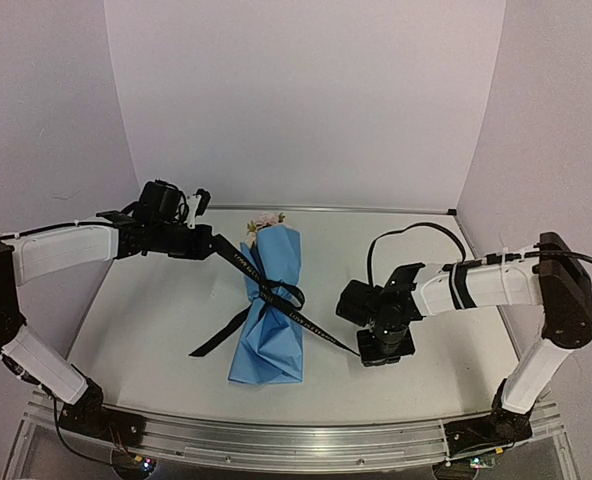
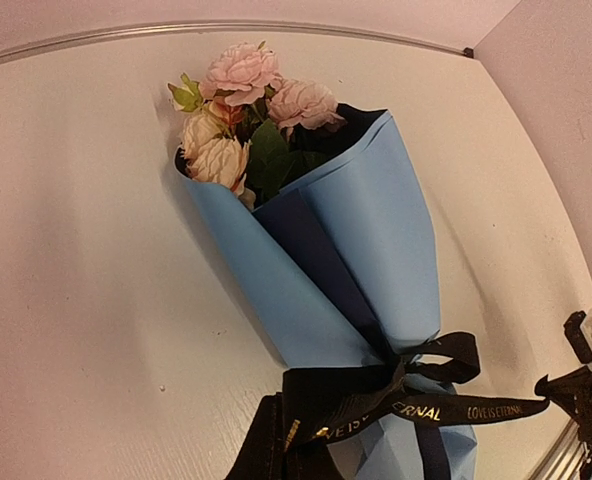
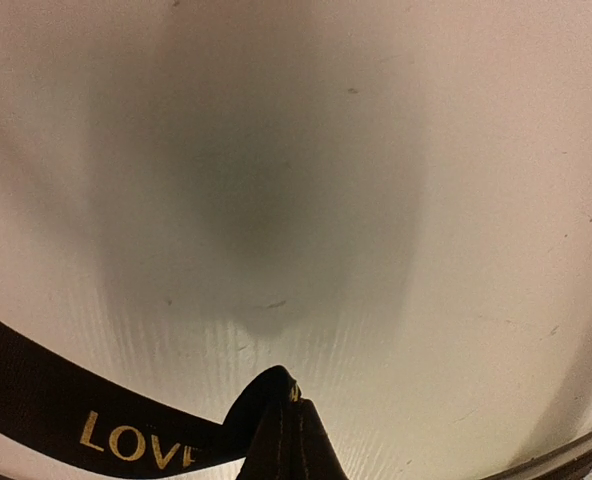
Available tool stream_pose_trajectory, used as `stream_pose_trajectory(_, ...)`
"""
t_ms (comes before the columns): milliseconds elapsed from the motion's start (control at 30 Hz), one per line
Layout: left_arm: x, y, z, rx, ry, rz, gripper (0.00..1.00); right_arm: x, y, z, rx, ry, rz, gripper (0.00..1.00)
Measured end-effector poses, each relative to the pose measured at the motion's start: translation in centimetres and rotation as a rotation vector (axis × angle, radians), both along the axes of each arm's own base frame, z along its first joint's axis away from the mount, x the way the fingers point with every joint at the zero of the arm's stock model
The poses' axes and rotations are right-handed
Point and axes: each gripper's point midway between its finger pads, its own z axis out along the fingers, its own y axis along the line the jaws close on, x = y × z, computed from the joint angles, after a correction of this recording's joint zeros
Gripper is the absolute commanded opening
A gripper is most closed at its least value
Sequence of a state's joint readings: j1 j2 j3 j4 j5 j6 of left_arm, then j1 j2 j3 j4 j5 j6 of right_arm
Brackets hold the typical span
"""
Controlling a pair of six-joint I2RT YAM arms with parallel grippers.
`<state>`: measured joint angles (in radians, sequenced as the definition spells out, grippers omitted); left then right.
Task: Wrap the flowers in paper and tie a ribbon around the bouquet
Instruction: Cross the right side of the half-tied ribbon with the folded bouquet.
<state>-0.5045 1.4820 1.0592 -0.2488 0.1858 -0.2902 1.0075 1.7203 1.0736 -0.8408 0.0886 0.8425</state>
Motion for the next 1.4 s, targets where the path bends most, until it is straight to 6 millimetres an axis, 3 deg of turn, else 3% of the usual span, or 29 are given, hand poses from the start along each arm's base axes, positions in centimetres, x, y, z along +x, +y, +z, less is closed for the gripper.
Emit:
stream_pose_trajectory(200, -0.3, -0.1, 0.7, -0.015, -0.011, -0.014, 0.0, 2.7, -2.8, 0.6, -0.051, -0.035, -0.101, 0.0)
stream_pose_trajectory(467, -1.5, -1.5, 1.5, -0.072, -0.003, -0.111, 0.0, 4.3, -0.4, 2.7, 0.018, -0.087, -0.082, 0.04)
stream_pose_trajectory(700, -2.6, -2.7, 1.7, -0.112, 0.018, -0.196, 0.0, 5.5, 1.2, 3.5, 0.045, -0.11, -0.058, 0.49)
stream_pose_trajectory(800, -2.8, -2.9, 1.6, -0.118, 0.024, -0.212, 0.0, 5.9, 1.4, 3.9, 0.045, -0.128, -0.057, 0.57)
stream_pose_trajectory(900, -2.9, -3.0, 1.7, -0.12, 0.021, -0.225, 0.0, 6.5, 1.8, 4.6, 0.054, -0.151, -0.037, 0.6)
stream_pose_trajectory(1000, -3.1, -3.1, 1.7, -0.122, 0.021, -0.236, 0.0, 7.2, 3.5, 5.5, 0.118, -0.168, 0.011, 0.6)
stream_pose_trajectory(1233, -3.2, -3.4, 1.4, -0.128, 0.033, -0.252, 0.0, 8.3, 10.6, 7.4, 0.406, -0.191, 0.199, 0.61)
stream_pose_trajectory(1400, -3.3, -3.6, 1.1, -0.132, 0.045, -0.264, 0.0, 9.3, 14.4, 6.4, 0.54, -0.185, 0.308, 0.57)
